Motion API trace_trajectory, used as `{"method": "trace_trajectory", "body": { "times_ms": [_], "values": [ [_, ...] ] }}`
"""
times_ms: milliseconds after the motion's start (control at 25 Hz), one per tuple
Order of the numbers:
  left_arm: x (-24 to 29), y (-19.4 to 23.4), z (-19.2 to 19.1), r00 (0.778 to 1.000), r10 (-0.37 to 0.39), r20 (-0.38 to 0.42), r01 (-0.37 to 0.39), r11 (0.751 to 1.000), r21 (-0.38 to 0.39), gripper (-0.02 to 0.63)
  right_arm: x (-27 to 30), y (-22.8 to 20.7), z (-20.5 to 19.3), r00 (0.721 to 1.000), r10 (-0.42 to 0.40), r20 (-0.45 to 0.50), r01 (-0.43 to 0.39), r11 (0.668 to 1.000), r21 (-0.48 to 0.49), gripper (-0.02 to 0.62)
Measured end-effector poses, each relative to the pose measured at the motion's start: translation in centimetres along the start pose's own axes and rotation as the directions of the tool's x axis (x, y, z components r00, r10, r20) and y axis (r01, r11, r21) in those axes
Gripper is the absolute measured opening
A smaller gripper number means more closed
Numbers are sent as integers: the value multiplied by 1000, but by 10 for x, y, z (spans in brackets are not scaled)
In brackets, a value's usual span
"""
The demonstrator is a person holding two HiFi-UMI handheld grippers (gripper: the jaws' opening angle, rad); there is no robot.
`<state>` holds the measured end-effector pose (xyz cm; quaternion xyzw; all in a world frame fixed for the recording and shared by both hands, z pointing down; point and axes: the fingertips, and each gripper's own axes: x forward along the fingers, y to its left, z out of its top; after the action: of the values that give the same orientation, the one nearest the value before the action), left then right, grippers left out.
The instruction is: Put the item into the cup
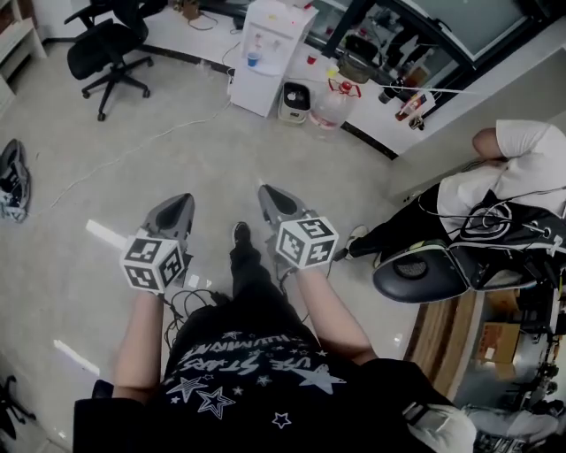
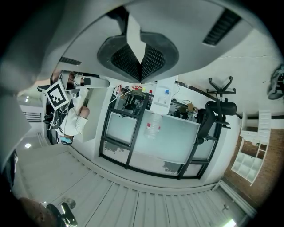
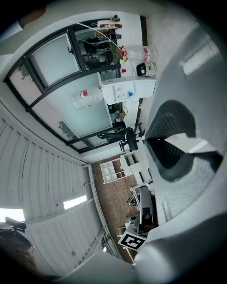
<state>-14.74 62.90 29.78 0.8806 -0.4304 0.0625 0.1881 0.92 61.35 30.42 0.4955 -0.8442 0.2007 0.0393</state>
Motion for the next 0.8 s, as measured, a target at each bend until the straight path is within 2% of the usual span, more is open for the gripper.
{"method": "trace_trajectory", "body": {
  "times_ms": [440,800],
  "values": [
    [50,41,10,1000,22,-14,-22,1000,14,6,71,-36,4,999,33,-25,-32,998,48,0],
    [123,67,46,999,0,-48,0,1000,-2,6,129,-89,44,999,21,-36,-18,997,80,0]
  ]
}}
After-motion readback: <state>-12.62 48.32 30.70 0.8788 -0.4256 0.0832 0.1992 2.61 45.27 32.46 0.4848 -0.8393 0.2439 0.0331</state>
